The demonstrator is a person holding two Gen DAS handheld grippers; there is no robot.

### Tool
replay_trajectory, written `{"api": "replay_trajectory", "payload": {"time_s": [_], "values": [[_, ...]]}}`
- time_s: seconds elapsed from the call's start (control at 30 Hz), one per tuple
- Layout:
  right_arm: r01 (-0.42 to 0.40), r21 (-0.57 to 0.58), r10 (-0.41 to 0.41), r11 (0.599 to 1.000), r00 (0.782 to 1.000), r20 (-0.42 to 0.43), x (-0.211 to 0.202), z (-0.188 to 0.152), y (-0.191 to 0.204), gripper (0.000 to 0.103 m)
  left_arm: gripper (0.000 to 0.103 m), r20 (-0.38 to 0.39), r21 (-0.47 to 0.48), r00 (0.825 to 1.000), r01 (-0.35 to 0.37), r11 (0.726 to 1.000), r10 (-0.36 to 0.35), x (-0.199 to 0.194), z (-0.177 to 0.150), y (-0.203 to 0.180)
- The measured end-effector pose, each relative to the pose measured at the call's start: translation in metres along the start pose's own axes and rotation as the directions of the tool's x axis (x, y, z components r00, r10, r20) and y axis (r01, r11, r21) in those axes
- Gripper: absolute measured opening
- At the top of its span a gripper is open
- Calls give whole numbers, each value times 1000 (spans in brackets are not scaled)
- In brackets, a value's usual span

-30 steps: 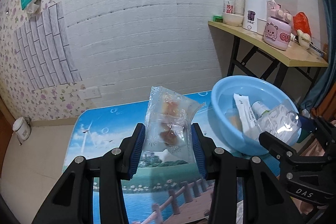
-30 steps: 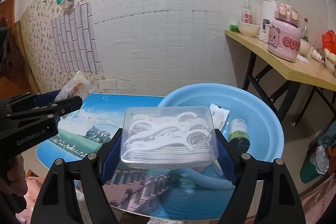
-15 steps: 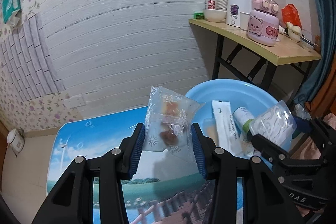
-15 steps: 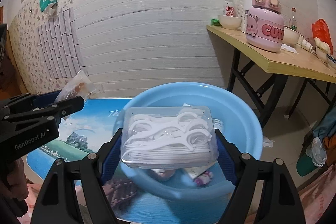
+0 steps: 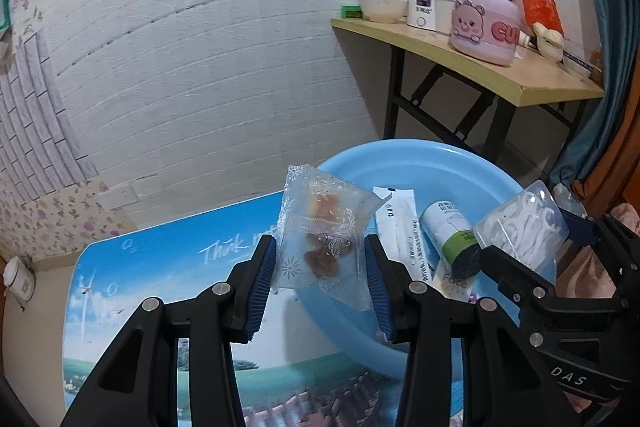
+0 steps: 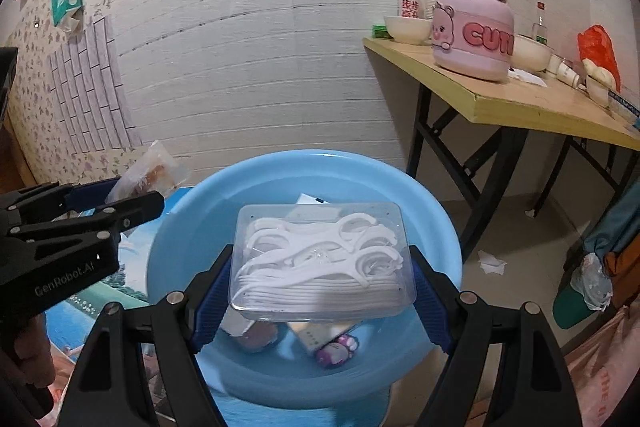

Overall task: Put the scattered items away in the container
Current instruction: 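Open both grippers to drop the floss-pick box and snack bag into the basin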

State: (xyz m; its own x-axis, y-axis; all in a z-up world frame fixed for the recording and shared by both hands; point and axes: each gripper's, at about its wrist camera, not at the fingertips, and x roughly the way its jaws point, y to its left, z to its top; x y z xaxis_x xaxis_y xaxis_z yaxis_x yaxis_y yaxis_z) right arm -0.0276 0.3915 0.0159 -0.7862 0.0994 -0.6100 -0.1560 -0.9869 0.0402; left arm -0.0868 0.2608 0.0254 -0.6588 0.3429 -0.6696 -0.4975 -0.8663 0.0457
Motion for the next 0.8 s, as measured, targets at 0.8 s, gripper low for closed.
{"api": "replay_trajectory", "payload": {"time_s": [0.8], "values": [[18,40,-15,999,998,-65,25,-13,-21,82,61,-29,16,999,22,1000,-21,28,-3,-8]]}}
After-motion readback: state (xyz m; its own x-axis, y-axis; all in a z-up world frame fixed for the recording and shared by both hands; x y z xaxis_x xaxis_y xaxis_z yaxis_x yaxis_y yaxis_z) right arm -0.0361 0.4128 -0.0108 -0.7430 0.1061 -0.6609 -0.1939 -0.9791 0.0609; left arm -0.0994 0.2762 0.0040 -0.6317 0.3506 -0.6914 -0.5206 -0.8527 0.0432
